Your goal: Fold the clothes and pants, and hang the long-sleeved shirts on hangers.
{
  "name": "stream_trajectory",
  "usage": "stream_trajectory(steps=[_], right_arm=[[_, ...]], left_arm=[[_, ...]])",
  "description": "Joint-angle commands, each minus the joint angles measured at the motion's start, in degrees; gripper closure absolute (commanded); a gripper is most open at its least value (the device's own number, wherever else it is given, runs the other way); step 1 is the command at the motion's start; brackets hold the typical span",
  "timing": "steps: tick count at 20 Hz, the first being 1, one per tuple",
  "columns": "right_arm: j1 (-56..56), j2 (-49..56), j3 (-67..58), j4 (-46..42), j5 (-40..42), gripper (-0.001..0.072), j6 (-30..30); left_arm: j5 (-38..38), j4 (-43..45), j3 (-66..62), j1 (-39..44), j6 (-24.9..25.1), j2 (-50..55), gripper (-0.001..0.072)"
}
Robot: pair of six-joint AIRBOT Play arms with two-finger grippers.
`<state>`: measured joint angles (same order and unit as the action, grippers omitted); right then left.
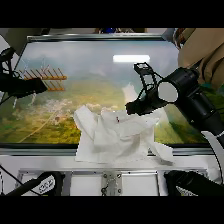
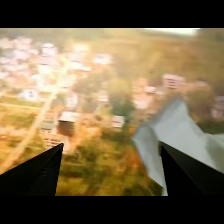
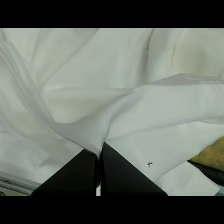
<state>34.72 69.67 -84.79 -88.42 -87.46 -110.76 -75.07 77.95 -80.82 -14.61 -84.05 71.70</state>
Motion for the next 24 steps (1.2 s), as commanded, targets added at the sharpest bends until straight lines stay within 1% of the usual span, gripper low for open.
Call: stream_trajectory(steps=[1, 4, 7, 8, 13, 15, 16, 20, 24], right_arm=[[0.1, 0.0, 0.0, 0.0, 0.0, 0.0697, 0.0], [0.1, 0.0, 0.0, 0.0, 0.0, 0.0697, 0.0], [0.1, 0.0, 0.0, 0.0, 0.0, 0.0697, 0.0], [0.1, 0.0, 0.0, 0.0, 0.0, 0.0697, 0.0], [0.1, 0.0, 0.0, 0.0, 0.0, 0.0697, 0.0], [0.1, 0.0, 0.0, 0.0, 0.0, 0.0697, 0.0], [0.1, 0.0, 0.0, 0.0, 0.0, 0.0697, 0.0], [0.1, 0.0, 0.0, 0.0, 0.0, 0.0697, 0.0], [0.1, 0.0, 0.0, 0.0, 0.0, 0.0697, 0.0]], left_arm=[[8.0, 12.1, -0.1, -5.9, 0.9, 7.7, 0.0075], [17.1, 18.6, -0.1, -6.0, 0.9, 14.6, 0.0075], [25.0, 25.1, -0.1, -4.3, 0.5, 20.8, 0.0075], [27.3, 27.0, -0.1, -3.7, -0.5, 22.9, 0.0074], [34.7, 34.4, -0.1, -0.6, -1.5, 29.9, 0.0075], [37.3, 35.1, -0.3, -0.3, -1.9, 31.4, 0.0075], [36.9, 35.1, -1.4, -0.4, -1.9, 32.6, 0.0075], [30.8, 34.9, -10.4, -1.2, -1.9, 38.1, 0.0075], [28.0, 34.9, -16.0, -1.2, -1.9, 43.1, 0.0076]])
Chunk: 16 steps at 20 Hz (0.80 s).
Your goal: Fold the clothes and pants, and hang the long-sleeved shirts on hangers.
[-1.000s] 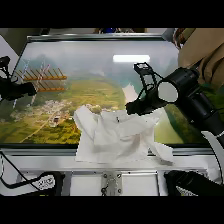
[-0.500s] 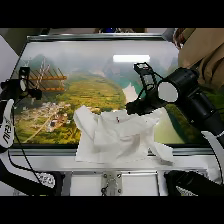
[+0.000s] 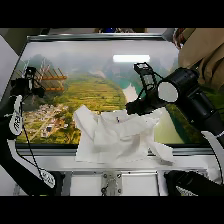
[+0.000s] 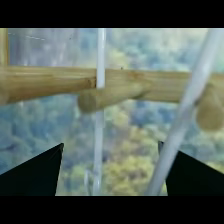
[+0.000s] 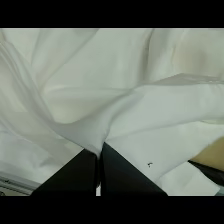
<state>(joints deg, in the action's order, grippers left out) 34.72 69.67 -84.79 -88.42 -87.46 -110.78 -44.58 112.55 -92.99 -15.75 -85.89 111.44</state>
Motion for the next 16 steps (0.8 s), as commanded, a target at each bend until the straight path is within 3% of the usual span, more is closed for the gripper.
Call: stream_trajectory(steps=[1, 7, 8, 9, 10, 12, 13, 16], right_arm=[[0.1, 0.0, 0.0, 0.0, 0.0, 0.0697, 0.0], [0.1, 0.0, 0.0, 0.0, 0.0, 0.0697, 0.0], [0.1, 0.0, 0.0, 0.0, 0.0, 0.0697, 0.0], [0.1, 0.0, 0.0, 0.0, 0.0, 0.0697, 0.0], [0.1, 0.0, 0.0, 0.0, 0.0, 0.0697, 0.0], [0.1, 0.0, 0.0, 0.0, 0.0, 0.0697, 0.0], [0.1, 0.0, 0.0, 0.0, 0.0, 0.0697, 0.0], [0.1, 0.0, 0.0, 0.0, 0.0, 0.0697, 0.0]], left_arm=[[-3.5, 0.3, -4.2, -0.1, 0.0, 4.1, 0.0075], [-4.9, 0.3, -4.2, -0.1, -1.0, 4.6, 0.0105], [-5.0, 0.3, -4.2, -0.1, -1.8, 4.6, 0.0225], [-5.4, 0.3, -4.2, 0.0, -1.7, 4.6, 0.0446], [-5.7, 0.3, -4.2, 0.0, -1.7, 4.6, 0.0516], [-6.3, 0.3, -4.2, 0.0, -1.7, 4.6, 0.0530], [-6.6, 0.3, -4.2, 0.0, -1.6, 4.5, 0.0678], [-7.1, 0.4, -4.3, 0.1, -1.7, 4.4, 0.0683]])
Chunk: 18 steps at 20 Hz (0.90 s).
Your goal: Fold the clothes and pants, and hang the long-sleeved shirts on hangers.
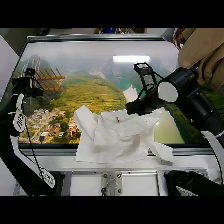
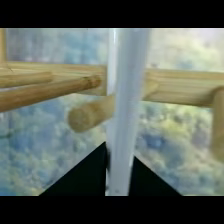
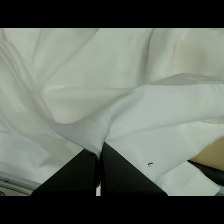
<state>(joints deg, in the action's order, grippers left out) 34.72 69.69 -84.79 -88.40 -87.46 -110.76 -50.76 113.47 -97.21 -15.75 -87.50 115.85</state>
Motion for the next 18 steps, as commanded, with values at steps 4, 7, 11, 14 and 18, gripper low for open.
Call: stream_trajectory(steps=[4, 7, 11, 14, 18], right_arm=[[0.1, 0.0, 0.0, 0.0, 0.0, 0.0697, 0.0], [0.1, 0.0, 0.0, 0.0, 0.0, 0.0697, 0.0], [0.1, 0.0, 0.0, 0.0, 0.0, 0.0697, 0.0], [0.1, 0.0, 0.0, 0.0, 0.0, 0.0697, 0.0], [0.1, 0.0, 0.0, 0.0, 0.0, 0.0698, 0.0]], left_arm=[[-1.5, -0.5, -0.1, 0.2, 0.0, -2.9, 0.0684], [-3.5, -0.5, -0.1, 0.2, 0.0, -7.1, 0.0684], [-5.3, -0.5, 0.0, 1.9, 0.1, -14.1, 0.0684], [-6.5, -0.6, 0.0, 4.5, 0.3, -19.0, 0.0683], [-11.0, -2.8, 0.0, 9.4, 4.7, -24.3, 0.0683]])
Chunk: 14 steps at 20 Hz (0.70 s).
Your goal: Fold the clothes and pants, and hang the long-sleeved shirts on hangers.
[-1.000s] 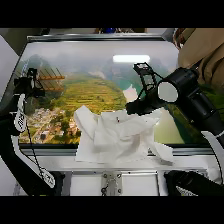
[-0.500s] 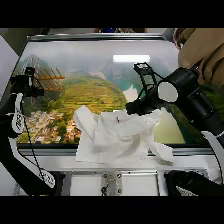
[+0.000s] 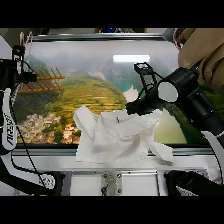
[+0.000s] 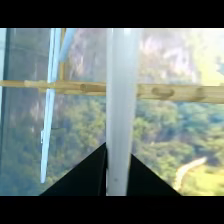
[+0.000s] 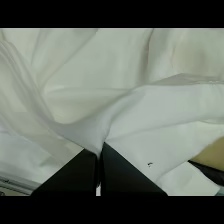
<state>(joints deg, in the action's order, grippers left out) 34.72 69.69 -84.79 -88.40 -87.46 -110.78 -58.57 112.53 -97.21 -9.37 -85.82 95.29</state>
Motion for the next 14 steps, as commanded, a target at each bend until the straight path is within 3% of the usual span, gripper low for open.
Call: stream_trajectory(steps=[1, 4, 7, 9, 11, 14], right_arm=[[0.1, 0.0, 0.0, 0.0, 0.0, 0.0697, 0.0], [0.1, 0.0, 0.0, 0.0, 0.0, 0.0697, 0.0], [0.1, 0.0, 0.0, 0.0, 0.0, 0.0697, 0.0], [0.1, 0.0, 0.0, 0.0, 0.0, 0.0697, 0.0], [0.1, 0.0, 0.0, 0.0, 0.0, 0.0697, 0.0], [0.1, 0.1, 0.0, 0.0, 0.0, 0.0697, 0.0]], left_arm=[[-4.8, -4.4, 0.0, 4.0, 5.9, -4.8, 0.0683], [-13.8, -20.8, 0.0, 5.5, 22.0, -8.0, 0.0683], [-29.6, -42.5, 0.0, 5.1, 41.8, -10.8, 0.0683], [-39.5, -53.3, 0.0, 4.7, 50.1, -12.3, 0.0683], [-45.3, -52.4, 0.0, 5.0, 51.9, -13.4, 0.0683], [-46.4, -49.2, 0.0, 5.2, 52.8, -14.4, 0.0684]])
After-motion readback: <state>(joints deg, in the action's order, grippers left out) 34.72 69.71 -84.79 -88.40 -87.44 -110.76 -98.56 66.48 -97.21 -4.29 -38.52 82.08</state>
